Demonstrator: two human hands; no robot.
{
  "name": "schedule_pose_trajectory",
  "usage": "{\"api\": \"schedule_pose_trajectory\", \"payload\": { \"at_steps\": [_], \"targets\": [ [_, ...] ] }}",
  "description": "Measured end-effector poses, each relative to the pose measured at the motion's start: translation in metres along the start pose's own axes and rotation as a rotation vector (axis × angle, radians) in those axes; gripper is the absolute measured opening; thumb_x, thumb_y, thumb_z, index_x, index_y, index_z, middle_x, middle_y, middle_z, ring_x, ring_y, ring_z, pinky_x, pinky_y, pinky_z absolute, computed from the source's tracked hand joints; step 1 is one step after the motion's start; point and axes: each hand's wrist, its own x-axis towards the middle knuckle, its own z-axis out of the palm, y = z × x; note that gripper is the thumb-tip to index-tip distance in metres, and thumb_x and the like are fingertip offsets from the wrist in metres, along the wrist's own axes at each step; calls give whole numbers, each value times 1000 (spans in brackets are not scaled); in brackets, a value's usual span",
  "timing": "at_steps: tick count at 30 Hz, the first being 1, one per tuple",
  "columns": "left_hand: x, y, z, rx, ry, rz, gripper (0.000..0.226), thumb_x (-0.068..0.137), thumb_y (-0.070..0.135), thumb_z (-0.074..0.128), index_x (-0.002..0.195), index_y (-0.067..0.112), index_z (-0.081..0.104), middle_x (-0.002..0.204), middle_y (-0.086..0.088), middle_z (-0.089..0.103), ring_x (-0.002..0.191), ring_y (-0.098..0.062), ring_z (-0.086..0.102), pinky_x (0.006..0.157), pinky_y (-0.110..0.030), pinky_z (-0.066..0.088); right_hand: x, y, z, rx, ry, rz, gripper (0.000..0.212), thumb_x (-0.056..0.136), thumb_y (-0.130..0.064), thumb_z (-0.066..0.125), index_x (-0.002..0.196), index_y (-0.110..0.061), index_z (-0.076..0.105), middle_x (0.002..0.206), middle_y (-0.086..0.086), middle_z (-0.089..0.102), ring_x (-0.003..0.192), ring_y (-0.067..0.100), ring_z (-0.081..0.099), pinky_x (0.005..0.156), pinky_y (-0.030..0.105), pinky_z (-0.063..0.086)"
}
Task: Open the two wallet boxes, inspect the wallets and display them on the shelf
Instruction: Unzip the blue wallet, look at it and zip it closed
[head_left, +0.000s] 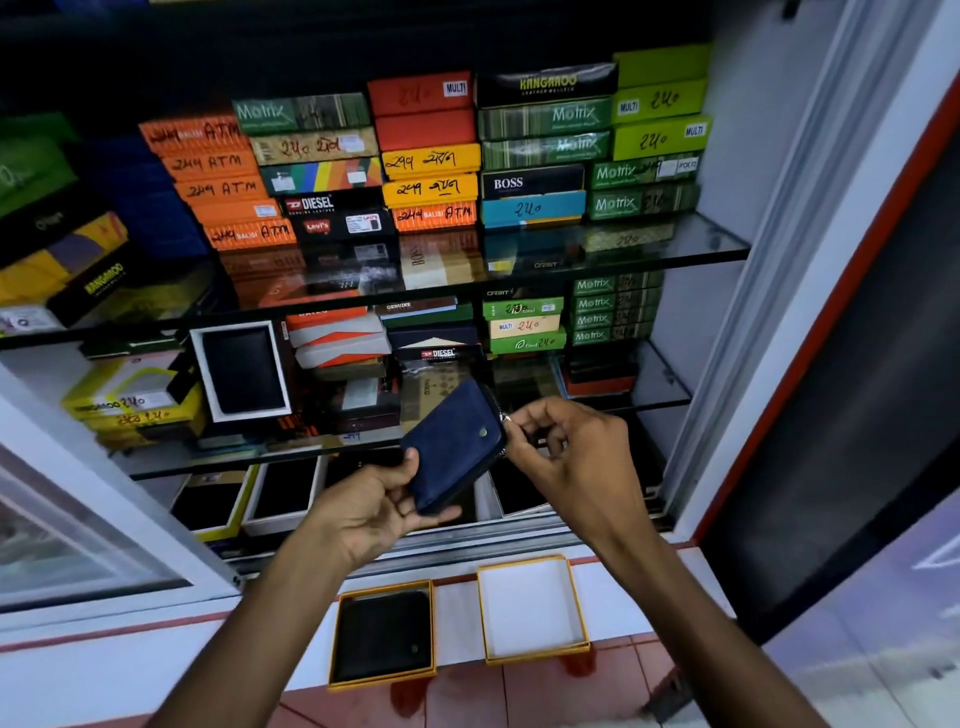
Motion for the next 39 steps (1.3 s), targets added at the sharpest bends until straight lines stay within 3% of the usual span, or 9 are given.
{"api": "schedule_pose_trajectory", "payload": {
  "at_steps": [5, 9, 12, 16, 18, 23, 30, 34, 39],
  "targets": [
    [-5, 12, 2, -99, 6, -1, 9, 91, 8, 55, 95, 0, 56, 97, -20, 70, 69, -33, 75, 60, -64, 53, 4, 6, -13, -162, -113, -62, 11, 78, -37, 66, 84, -27, 67, 76, -14, 66, 68, 0, 62, 61, 21, 51],
    [-7, 11, 17, -155, -3, 0, 13, 93, 7, 53, 103, -1, 54, 110, -22, 64, 94, -37, 64, 77, -68, 51, 0, -2, -6, -110, -110, -50, 9, 76, -31, 71, 83, -26, 70, 75, -14, 68, 61, -7, 57, 55, 6, 35],
    [-8, 5, 31, -239, -33, 11, 17, 96, 6, 49, 109, -4, 52, 114, -25, 61, 95, -38, 62, 67, -65, 53, -8, -7, 9, -97, -113, -44, 11, 75, -34, 72, 83, -26, 70, 76, -13, 71, 57, -7, 55, 55, 8, 36],
    [-9, 3, 45, -322, 22, 36, 17, 98, 7, 45, 91, -2, 57, 106, -21, 62, 104, -32, 57, 79, -54, 50, -16, -8, 22, -87, -143, -24, 13, 75, -36, 70, 84, -26, 69, 76, -12, 70, 57, -9, 53, 53, 13, 38],
    [-9, 3, 49, -356, 40, 56, 17, 98, 7, 45, 100, -1, 59, 98, -20, 64, 108, -30, 59, 66, -42, 55, -18, -6, 25, -101, -163, -18, 15, 76, -39, 69, 86, -28, 68, 77, -13, 70, 57, -11, 52, 57, 18, 44],
    [-4, -3, 44, -404, 17, 79, 39, 95, 9, 50, 132, 0, 47, 133, -21, 57, 120, -38, 57, 87, -58, 44, -16, 5, 22, -144, -113, -26, 14, 82, -40, 66, 94, -32, 66, 88, -16, 69, 70, -8, 59, 65, 25, 53],
    [-6, -14, 22, -203, 22, 170, 9, 95, 12, 50, 94, 9, 59, 72, -9, 78, 73, -23, 74, 57, -39, 61, -1, 16, -5, -282, -47, -121, 14, 94, -45, 52, 100, -35, 59, 102, -16, 65, 81, 2, 61, 67, 29, 54],
    [-15, -9, 6, 25, -73, 262, 18, 95, 8, 49, 103, 13, 64, 83, -1, 80, 71, -16, 76, 63, -35, 61, 14, 23, -24, -274, -66, -174, 9, 94, -37, 54, 95, -33, 62, 95, -18, 65, 92, 5, 59, 69, 34, 53],
    [-26, 8, -5, 300, -248, 280, 34, 87, 7, 54, 119, 8, 64, 113, -7, 74, 101, -18, 71, 83, -35, 59, 42, 24, -22, -159, -221, -283, 8, 93, -29, 58, 90, -33, 64, 89, -25, 58, 87, 7, 49, 72, 37, 49]
  ]
}}
